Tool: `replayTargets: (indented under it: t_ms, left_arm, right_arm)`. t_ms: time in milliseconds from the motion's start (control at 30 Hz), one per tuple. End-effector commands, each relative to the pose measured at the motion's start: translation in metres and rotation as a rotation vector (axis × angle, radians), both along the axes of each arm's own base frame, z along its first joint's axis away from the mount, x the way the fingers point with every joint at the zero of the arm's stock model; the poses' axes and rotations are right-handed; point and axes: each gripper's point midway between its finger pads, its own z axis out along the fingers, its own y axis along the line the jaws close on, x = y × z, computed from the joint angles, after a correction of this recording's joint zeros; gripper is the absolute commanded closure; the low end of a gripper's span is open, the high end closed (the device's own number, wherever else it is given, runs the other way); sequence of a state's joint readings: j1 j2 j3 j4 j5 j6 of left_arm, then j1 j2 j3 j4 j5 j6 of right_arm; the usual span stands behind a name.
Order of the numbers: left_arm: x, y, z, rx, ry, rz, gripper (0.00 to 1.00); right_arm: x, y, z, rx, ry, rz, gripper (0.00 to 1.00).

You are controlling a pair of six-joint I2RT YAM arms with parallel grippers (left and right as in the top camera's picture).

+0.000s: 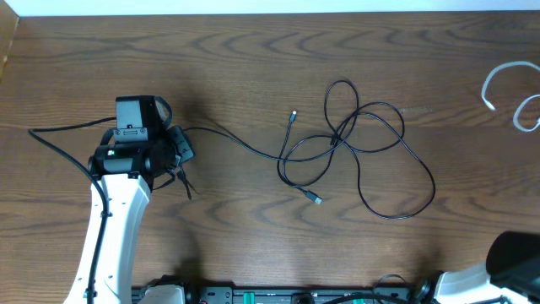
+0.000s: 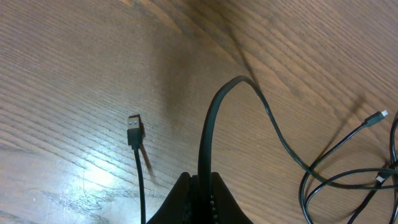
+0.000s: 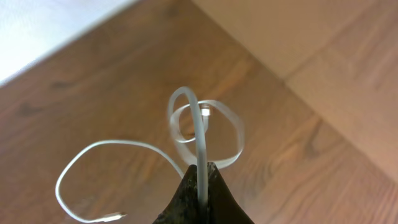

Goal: Untangle cables

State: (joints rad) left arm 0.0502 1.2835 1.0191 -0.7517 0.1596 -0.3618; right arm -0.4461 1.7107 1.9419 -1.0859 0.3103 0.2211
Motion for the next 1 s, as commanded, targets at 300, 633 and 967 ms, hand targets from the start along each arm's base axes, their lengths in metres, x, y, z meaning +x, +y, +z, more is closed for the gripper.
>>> replayTargets:
  t_ms: [300, 633, 967]
  left_arm:
    - [0.003, -0.002, 0.004, -0.001, -0.01, -0.018, 0.92]
    - [0.002, -0.002, 0.003, -0.002, -0.007, -0.018, 0.93]
    - [0.002, -0.002, 0.003, -0.002, -0.007, -0.018, 0.92]
  right_arm:
    - [-0.026, -0.048, -0.034, 0.077, 0.004, -0.252, 0.99]
    - [-0.033, -0.063, -0.117, 0.196, 0.128, -0.289, 0.99]
    - [-0.021, -0.077, -0.193, 0.438, 0.135, -0.218, 0.99]
